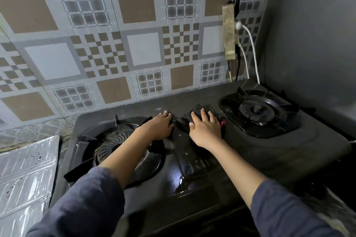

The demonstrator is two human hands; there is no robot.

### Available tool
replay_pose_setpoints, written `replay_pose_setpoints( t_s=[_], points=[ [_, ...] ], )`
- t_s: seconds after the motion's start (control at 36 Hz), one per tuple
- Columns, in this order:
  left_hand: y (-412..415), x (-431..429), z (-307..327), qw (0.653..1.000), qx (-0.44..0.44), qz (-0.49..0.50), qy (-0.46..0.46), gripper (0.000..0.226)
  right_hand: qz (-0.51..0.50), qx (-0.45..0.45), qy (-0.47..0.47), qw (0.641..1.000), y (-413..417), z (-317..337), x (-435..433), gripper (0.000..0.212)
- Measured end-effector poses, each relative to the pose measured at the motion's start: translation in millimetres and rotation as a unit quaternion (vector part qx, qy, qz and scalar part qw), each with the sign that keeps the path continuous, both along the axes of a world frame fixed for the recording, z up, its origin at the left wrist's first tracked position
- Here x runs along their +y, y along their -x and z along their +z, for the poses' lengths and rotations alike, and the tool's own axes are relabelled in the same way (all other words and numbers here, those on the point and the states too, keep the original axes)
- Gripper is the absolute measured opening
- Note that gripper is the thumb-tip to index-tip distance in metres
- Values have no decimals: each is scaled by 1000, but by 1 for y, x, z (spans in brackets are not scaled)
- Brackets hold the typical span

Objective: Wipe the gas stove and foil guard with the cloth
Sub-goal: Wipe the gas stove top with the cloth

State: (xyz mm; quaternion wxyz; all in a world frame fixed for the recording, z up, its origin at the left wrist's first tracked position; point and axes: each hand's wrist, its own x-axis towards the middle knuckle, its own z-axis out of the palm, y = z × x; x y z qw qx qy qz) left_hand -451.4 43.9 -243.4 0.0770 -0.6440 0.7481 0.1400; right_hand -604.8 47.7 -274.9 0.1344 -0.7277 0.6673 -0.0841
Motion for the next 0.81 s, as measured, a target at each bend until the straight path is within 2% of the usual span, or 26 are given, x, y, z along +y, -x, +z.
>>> replay_pose_setpoints(
  t_s=[0.22,0.5,0.64,0.81],
  points=[
    [-2,16,2,1000,6,-2,8,57,106,6,18,994,0,-4,15,48],
    [19,26,-4,998,9,52,38,49,255,33,30,966,44,8,17,45],
    [31,31,-7,996,13,69,56,46,255,29,24,966,60,7,17,45],
    [47,42,-6,996,31,56,68,43,186,17,14,982,69,4,25,46]
  ],
)
